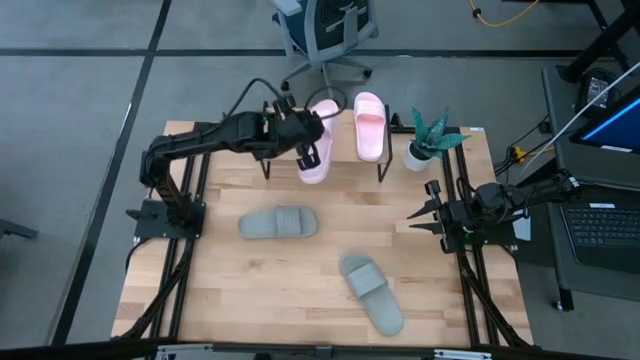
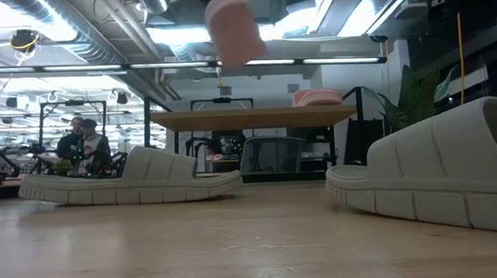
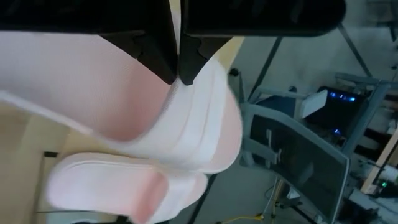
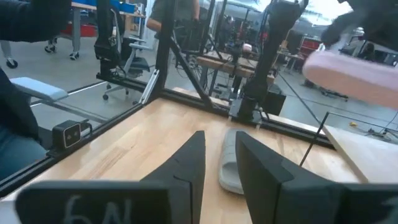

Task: Pick and place slides into the shelf
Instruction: Put the pink slipper on the shelf

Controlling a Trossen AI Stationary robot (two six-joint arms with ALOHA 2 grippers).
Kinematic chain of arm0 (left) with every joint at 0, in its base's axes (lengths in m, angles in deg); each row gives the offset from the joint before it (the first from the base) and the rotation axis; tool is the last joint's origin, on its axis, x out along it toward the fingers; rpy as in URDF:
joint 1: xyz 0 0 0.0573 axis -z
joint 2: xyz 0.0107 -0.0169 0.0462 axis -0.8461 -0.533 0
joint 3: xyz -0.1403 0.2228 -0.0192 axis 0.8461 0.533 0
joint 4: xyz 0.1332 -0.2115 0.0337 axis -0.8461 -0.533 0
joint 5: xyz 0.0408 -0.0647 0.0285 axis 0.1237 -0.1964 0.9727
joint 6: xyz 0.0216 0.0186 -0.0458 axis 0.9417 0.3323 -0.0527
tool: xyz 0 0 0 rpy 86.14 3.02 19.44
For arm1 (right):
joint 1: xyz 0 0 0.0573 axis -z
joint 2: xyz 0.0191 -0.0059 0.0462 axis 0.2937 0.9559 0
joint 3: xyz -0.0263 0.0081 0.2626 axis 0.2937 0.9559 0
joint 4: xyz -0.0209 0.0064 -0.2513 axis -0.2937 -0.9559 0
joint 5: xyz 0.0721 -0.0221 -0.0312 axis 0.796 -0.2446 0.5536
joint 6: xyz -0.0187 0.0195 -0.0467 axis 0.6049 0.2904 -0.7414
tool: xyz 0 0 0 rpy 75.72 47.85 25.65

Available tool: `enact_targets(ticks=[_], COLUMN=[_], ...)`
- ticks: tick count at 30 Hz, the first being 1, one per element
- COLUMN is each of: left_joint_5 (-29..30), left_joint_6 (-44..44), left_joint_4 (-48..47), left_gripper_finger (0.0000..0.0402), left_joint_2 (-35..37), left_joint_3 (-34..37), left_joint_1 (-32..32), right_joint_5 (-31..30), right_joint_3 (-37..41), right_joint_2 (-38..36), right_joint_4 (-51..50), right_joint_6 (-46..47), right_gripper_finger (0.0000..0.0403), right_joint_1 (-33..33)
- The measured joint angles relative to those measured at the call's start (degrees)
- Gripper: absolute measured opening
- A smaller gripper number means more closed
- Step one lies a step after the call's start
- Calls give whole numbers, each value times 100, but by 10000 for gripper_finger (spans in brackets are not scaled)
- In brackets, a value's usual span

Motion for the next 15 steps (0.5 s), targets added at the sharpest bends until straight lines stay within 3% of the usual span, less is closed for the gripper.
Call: enact_targets(ticks=[15], left_joint_5=[-476], left_joint_6=[532], left_joint_4=[632], left_gripper_finger=[0], left_joint_2=[-300], left_joint_3=[-2], left_joint_1=[-482], right_joint_5=[0], right_joint_3=[0], right_joint_2=[2], right_joint_4=[3], right_joint_6=[294], right_gripper_finger=[90], right_joint_1=[4])
